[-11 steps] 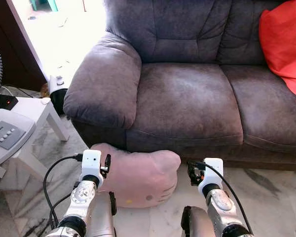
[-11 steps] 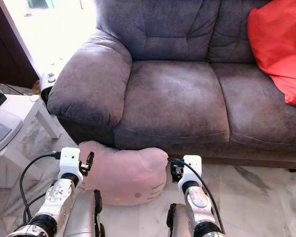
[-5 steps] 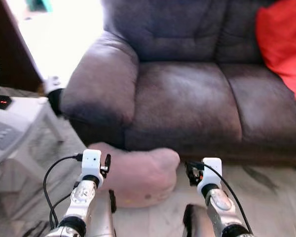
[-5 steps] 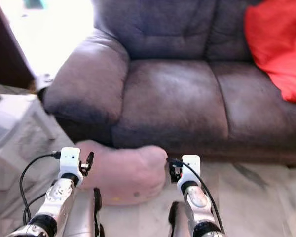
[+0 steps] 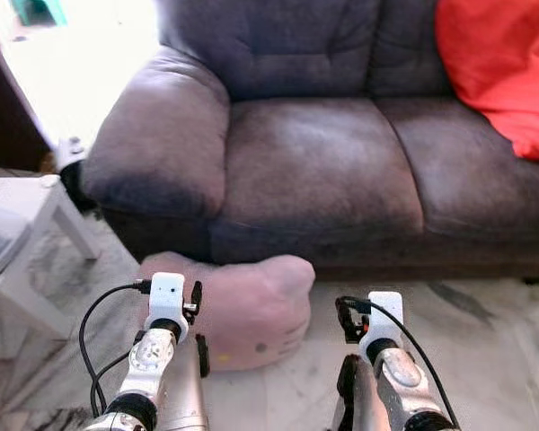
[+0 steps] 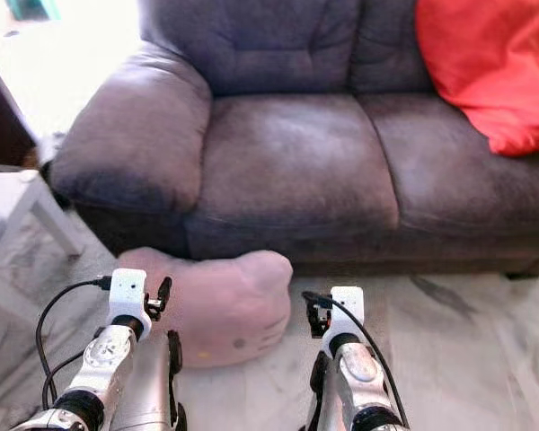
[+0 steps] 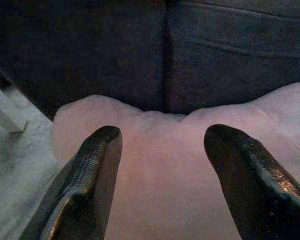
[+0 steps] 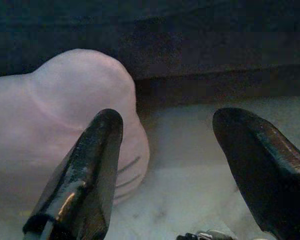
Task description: Move the pillow to the sofa from floor
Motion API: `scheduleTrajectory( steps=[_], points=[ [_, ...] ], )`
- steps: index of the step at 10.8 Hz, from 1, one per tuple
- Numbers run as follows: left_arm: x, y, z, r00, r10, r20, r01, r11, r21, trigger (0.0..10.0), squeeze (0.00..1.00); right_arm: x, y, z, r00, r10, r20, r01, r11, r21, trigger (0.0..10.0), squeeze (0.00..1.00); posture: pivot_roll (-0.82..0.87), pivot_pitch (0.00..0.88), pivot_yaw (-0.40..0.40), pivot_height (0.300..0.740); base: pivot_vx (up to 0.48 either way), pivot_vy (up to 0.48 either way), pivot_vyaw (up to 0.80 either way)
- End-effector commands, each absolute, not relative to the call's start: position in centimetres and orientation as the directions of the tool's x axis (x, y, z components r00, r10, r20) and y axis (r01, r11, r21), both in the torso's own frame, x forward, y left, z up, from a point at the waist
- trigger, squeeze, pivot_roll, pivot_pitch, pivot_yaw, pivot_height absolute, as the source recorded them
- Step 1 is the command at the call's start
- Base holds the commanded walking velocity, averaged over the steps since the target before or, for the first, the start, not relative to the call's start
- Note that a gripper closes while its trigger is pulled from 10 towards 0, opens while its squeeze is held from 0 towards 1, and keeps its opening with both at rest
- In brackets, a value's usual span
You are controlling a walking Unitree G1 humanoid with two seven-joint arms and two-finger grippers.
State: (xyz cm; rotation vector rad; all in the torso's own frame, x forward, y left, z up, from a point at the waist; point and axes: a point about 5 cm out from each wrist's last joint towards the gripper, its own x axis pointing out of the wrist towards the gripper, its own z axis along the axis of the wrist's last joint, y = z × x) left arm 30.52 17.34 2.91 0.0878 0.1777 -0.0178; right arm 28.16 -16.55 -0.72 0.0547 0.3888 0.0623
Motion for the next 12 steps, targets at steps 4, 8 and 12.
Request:
scheduleTrajectory(
  steps=[4,8,12],
  points=[
    [30.3,17.5,2.4,0.976,-0.005,-0.215,0.027,0.995,0.098,10.0,0.00,28.0,-15.6,-1.2,0.898,0.135,-0.419,-0.099,0.989,0.105,10.0,0.00,0.12,0.137,-0.039,0.502,0.000,0.000,0.00],
    [30.6,17.6,3.0,0.983,0.001,-0.181,0.014,0.997,0.078,10.0,0.00,30.2,-14.1,0.6,0.871,0.261,-0.416,-0.238,0.965,0.107,10.0,0.67,0.15,0.166,-0.050,0.502,0.000,0.000,0.00],
    [31.0,18.1,4.6,0.994,0.019,-0.107,-0.016,0.999,0.031,10.0,0.00,31.8,-12.7,2.4,0.808,0.432,-0.400,-0.412,0.900,0.140,10.0,1.00,0.18,0.236,-0.059,0.502,0.000,0.000,0.00]
  ],
)
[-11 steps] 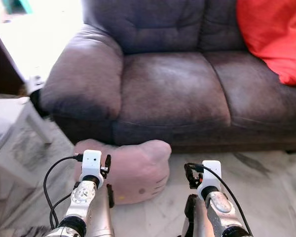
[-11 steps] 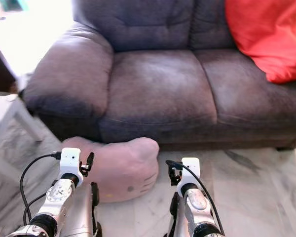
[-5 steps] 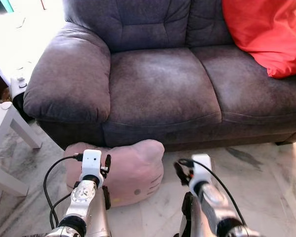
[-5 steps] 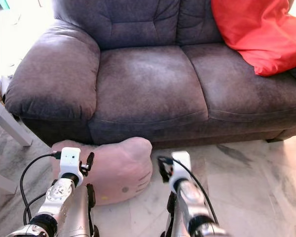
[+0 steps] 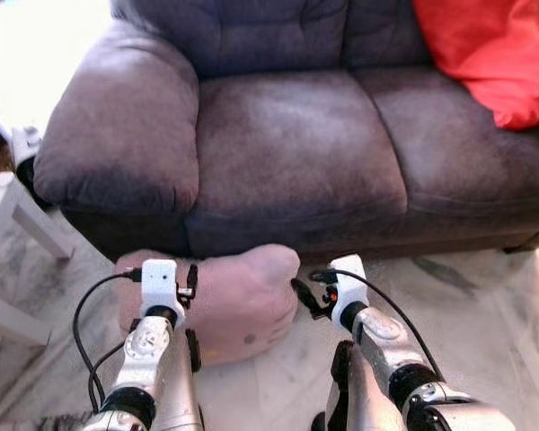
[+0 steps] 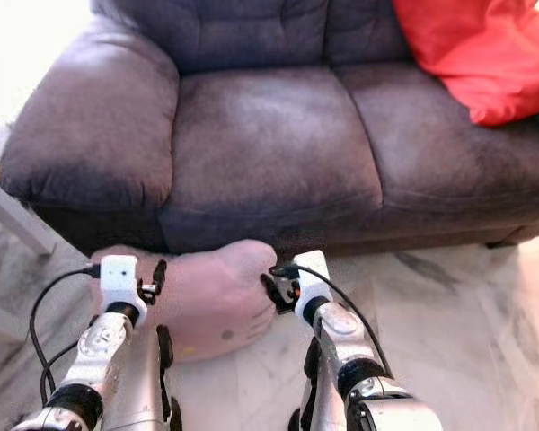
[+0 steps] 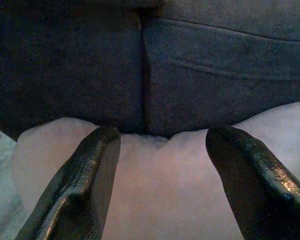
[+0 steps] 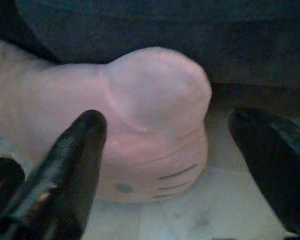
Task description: Move the pillow to the sofa from floor
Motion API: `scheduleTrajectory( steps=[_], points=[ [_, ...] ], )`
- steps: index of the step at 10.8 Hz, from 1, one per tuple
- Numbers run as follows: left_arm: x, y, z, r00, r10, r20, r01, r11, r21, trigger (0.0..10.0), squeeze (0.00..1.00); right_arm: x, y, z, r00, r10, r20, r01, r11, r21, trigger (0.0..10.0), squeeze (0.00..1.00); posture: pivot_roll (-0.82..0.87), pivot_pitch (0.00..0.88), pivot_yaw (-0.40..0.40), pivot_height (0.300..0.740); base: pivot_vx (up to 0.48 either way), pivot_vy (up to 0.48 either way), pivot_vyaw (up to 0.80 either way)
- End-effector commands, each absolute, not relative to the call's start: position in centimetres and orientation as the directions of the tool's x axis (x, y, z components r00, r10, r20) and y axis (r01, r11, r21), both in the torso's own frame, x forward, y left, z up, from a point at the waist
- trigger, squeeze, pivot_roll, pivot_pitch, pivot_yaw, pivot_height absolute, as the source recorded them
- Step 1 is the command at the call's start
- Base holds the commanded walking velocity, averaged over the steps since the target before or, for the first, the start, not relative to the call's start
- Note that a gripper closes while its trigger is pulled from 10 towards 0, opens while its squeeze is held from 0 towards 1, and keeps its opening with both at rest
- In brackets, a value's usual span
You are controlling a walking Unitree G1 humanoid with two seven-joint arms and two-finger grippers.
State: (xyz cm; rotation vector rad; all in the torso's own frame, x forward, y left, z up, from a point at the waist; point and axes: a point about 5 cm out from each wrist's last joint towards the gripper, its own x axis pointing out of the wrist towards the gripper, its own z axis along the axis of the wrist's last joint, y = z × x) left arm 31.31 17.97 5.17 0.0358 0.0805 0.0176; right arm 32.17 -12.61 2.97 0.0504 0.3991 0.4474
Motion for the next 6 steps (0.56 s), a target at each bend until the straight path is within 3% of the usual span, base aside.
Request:
scheduleTrajectory(
  steps=[1,2,3,4,6],
  points=[
    [30.9,18.2,5.0,0.996,0.030,-0.089,-0.029,1.000,0.011,10.0,0.00,31.8,-12.6,2.4,0.804,0.441,-0.400,-0.422,0.896,0.140,10.0,1.00,0.19,0.250,-0.058,0.502,0.000,0.000,0.00],
    [30.9,18.5,5.4,0.996,0.042,-0.078,-0.043,0.999,-0.009,10.0,0.00,31.9,-12.4,2.5,0.800,0.443,-0.405,-0.427,0.894,0.137,10.0,1.00,0.20,0.263,-0.053,0.502,0.000,0.000,0.00],
    [30.6,18.8,5.6,0.996,0.044,-0.072,-0.045,0.999,-0.008,10.0,0.00,32.1,-12.3,2.6,0.805,0.432,-0.406,-0.420,0.899,0.124,10.0,0.85,0.20,0.271,-0.052,0.502,0.000,0.000,0.00],
    [30.5,19.0,5.7,0.996,0.055,-0.074,-0.057,0.998,-0.013,10.0,0.00,32.5,-12.3,3.1,0.829,0.400,-0.390,-0.381,0.915,0.129,10.0,0.00,0.21,0.269,-0.051,0.502,0.000,0.000,0.00],
    [31.1,19.3,7.2,0.996,0.085,-0.005,-0.085,0.996,-0.041,10.0,0.00,33.5,-12.5,4.5,0.898,0.328,-0.295,-0.289,0.943,0.169,10.0,0.00,0.19,0.250,-0.048,0.502,0.000,0.000,0.00]
  ],
)
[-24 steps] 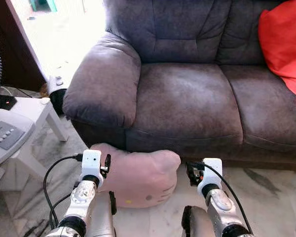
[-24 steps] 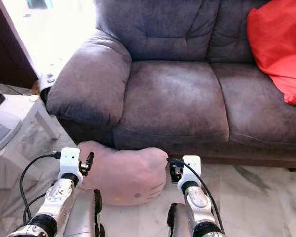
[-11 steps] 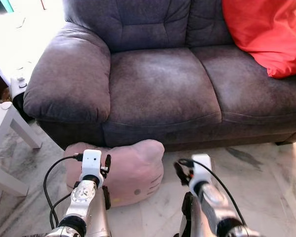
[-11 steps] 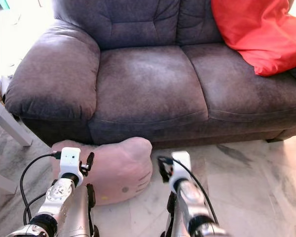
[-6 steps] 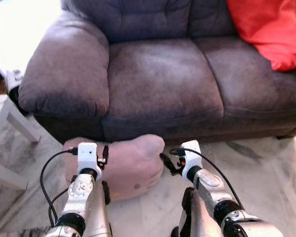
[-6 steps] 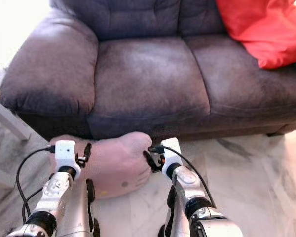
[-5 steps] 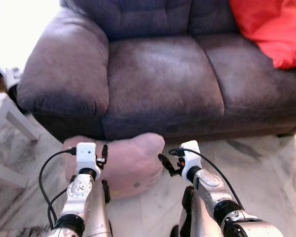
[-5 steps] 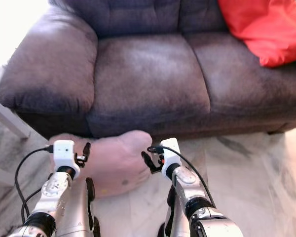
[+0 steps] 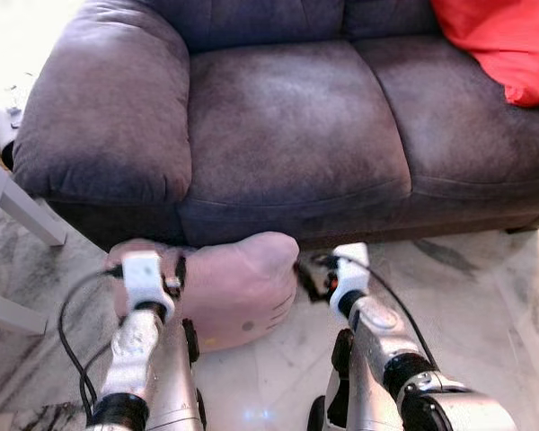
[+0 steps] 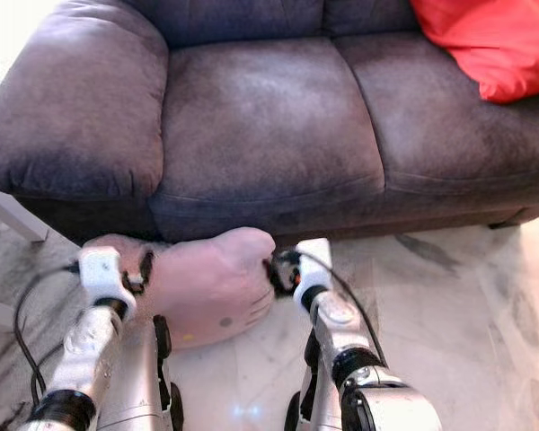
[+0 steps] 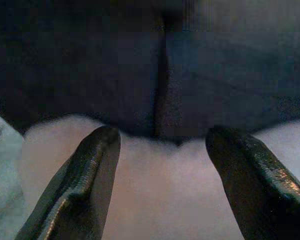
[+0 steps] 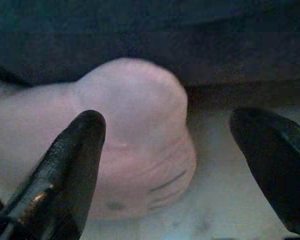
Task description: Move the pillow to the sofa from floor
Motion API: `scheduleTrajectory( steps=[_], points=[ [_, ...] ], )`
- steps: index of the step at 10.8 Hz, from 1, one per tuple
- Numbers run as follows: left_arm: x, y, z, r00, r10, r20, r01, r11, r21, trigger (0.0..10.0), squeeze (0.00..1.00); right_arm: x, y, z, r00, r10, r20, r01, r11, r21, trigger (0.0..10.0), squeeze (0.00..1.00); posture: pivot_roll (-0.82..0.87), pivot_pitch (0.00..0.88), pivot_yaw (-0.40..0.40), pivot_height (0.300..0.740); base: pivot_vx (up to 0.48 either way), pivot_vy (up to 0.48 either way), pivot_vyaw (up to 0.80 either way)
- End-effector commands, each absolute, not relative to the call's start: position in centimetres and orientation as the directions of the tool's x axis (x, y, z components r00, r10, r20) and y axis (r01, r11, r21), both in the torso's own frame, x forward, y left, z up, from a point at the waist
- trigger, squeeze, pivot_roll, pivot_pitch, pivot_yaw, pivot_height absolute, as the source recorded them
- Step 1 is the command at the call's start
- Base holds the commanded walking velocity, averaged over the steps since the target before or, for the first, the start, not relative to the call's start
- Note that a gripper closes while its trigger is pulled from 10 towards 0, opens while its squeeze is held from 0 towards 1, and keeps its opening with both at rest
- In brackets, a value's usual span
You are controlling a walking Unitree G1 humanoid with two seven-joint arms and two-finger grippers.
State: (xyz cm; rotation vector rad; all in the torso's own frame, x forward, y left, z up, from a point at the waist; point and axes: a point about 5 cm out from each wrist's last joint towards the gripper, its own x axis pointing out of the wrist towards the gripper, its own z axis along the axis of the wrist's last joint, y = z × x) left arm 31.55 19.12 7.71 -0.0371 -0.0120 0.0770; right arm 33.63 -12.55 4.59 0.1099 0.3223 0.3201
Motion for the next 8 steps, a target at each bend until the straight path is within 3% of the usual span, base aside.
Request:
scheduleTrajectory(
  steps=[1,4,6,8],
  points=[
    [31.5,19.1,7.7,0.996,0.084,0.006,-0.083,0.996,-0.044,10.0,0.00,33.6,-12.9,4.7,0.921,0.292,-0.257,-0.259,0.953,0.158,10.0,0.00,0.18,0.215,-0.049,0.502,0.000,0.000,0.00],
    [32.1,18.9,8.1,0.996,0.086,0.015,-0.085,0.996,-0.037,10.0,0.00,33.6,-14.5,5.2,0.963,0.189,-0.194,-0.168,0.979,0.118,10.0,0.00,0.16,0.179,-0.055,0.502,0.000,0.000,0.00],
    [32.8,18.7,8.6,0.997,0.066,0.029,-0.065,0.997,-0.037,10.0,0.00,33.5,-17.4,6.0,0.992,0.025,-0.124,-0.018,0.998,0.060,10.0,0.00,0.13,0.132,-0.057,0.502,0.000,0.000,0.00],
    [33.2,17.8,8.2,1.000,0.006,-0.005,-0.007,0.999,-0.033,10.0,0.00,32.4,-18.0,4.8,0.989,0.007,-0.146,-0.001,0.999,0.041,10.0,0.00,0.11,0.114,-0.053,0.502,0.000,0.000,0.00]
  ],
)
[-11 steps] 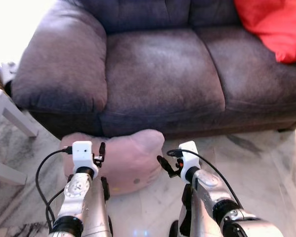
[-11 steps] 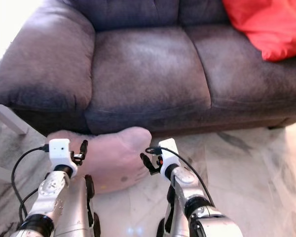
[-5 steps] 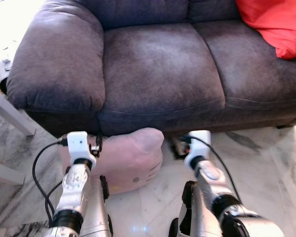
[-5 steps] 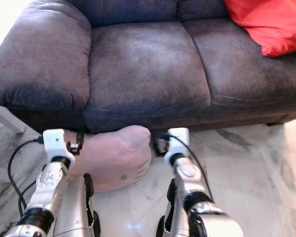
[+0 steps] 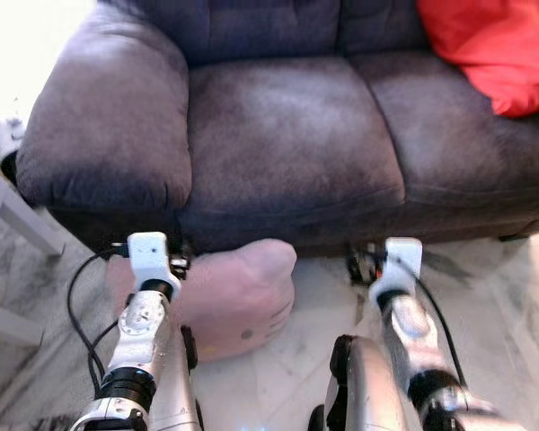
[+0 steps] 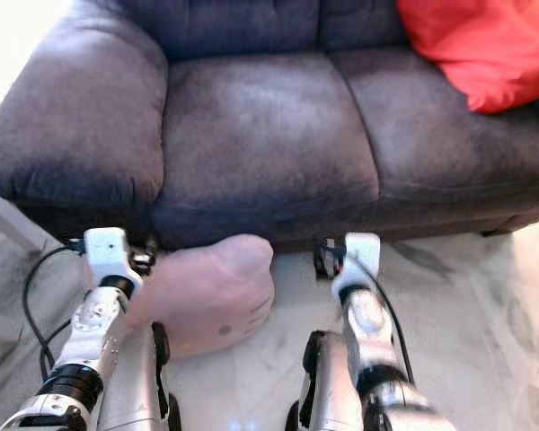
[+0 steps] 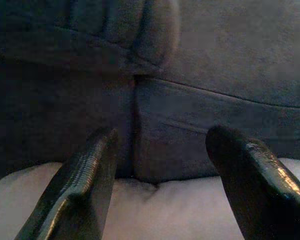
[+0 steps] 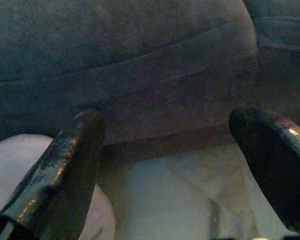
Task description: Move the pillow to the sofa from floor
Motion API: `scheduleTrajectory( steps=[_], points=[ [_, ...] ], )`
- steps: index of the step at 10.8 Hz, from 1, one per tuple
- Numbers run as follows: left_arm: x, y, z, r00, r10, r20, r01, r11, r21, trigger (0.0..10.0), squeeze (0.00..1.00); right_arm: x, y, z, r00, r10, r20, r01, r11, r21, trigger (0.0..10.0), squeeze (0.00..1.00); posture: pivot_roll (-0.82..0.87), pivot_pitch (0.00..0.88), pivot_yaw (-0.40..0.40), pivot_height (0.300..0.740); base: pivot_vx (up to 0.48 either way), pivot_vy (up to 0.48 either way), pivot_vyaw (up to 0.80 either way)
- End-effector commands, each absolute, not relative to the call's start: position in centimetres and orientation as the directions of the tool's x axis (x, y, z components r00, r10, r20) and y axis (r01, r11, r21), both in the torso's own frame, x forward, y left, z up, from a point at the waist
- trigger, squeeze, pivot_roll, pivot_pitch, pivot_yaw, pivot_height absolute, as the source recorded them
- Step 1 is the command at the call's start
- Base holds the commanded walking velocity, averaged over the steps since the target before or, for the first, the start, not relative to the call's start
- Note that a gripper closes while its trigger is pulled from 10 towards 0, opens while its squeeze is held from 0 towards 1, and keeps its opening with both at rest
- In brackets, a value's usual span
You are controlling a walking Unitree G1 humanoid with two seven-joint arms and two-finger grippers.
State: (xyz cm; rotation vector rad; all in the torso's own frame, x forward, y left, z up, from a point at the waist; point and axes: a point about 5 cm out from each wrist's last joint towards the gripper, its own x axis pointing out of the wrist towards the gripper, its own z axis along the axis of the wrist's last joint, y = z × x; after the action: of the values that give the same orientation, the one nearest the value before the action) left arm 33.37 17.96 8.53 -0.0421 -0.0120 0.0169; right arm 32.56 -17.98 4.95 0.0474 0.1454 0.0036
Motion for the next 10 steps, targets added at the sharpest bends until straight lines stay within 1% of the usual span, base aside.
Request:
scheduleTrajectory(
  steps=[1,3,4,5,7,10],
  points=[
    [33.4,17.6,8.0,1.000,-0.005,-0.023,0.004,0.999,-0.036,10.0,0.00,32.0,-18.1,4.3,0.987,0.000,-0.162,0.007,0.999,0.040,10.0,0.00,0.11,0.107,-0.051,0.502,0.000,0.000,0.00],
    [33.2,17.5,6.8,0.997,-0.007,-0.081,0.004,0.999,-0.038,10.0,0.00,31.0,-17.6,2.8,0.975,-0.003,-0.222,0.019,0.998,0.067,10.0,0.00,0.10,0.095,-0.045,0.502,0.000,0.000,0.00],
    [32.6,17.8,5.6,0.991,-0.001,-0.134,-0.004,0.999,-0.032,10.0,0.00,30.3,-17.5,1.7,0.959,-0.013,-0.282,0.036,0.997,0.075,10.0,0.00,0.10,0.090,-0.045,0.502,0.000,0.000,0.00],
    [31.7,18.5,4.2,0.981,0.027,-0.190,-0.032,0.999,-0.022,10.0,0.00,29.3,-18.0,0.5,0.940,-0.040,-0.338,0.071,0.994,0.081,10.0,0.00,0.11,0.087,-0.044,0.502,0.000,0.000,0.00],
    [31.3,19.2,3.9,0.979,0.057,-0.194,-0.064,0.998,-0.027,10.0,0.00,29.0,-18.7,0.3,0.936,-0.060,-0.346,0.092,0.993,0.076,10.0,0.00,0.11,0.087,-0.044,0.502,0.000,0.000,0.00],
    [32.2,18.9,5.1,0.989,0.049,-0.141,-0.054,0.998,-0.028,10.0,0.00,30.0,-18.7,1.4,0.950,-0.054,-0.308,0.083,0.993,0.083,10.0,0.00,0.11,0.088,-0.036,0.502,0.000,0.000,0.00]
  ],
)
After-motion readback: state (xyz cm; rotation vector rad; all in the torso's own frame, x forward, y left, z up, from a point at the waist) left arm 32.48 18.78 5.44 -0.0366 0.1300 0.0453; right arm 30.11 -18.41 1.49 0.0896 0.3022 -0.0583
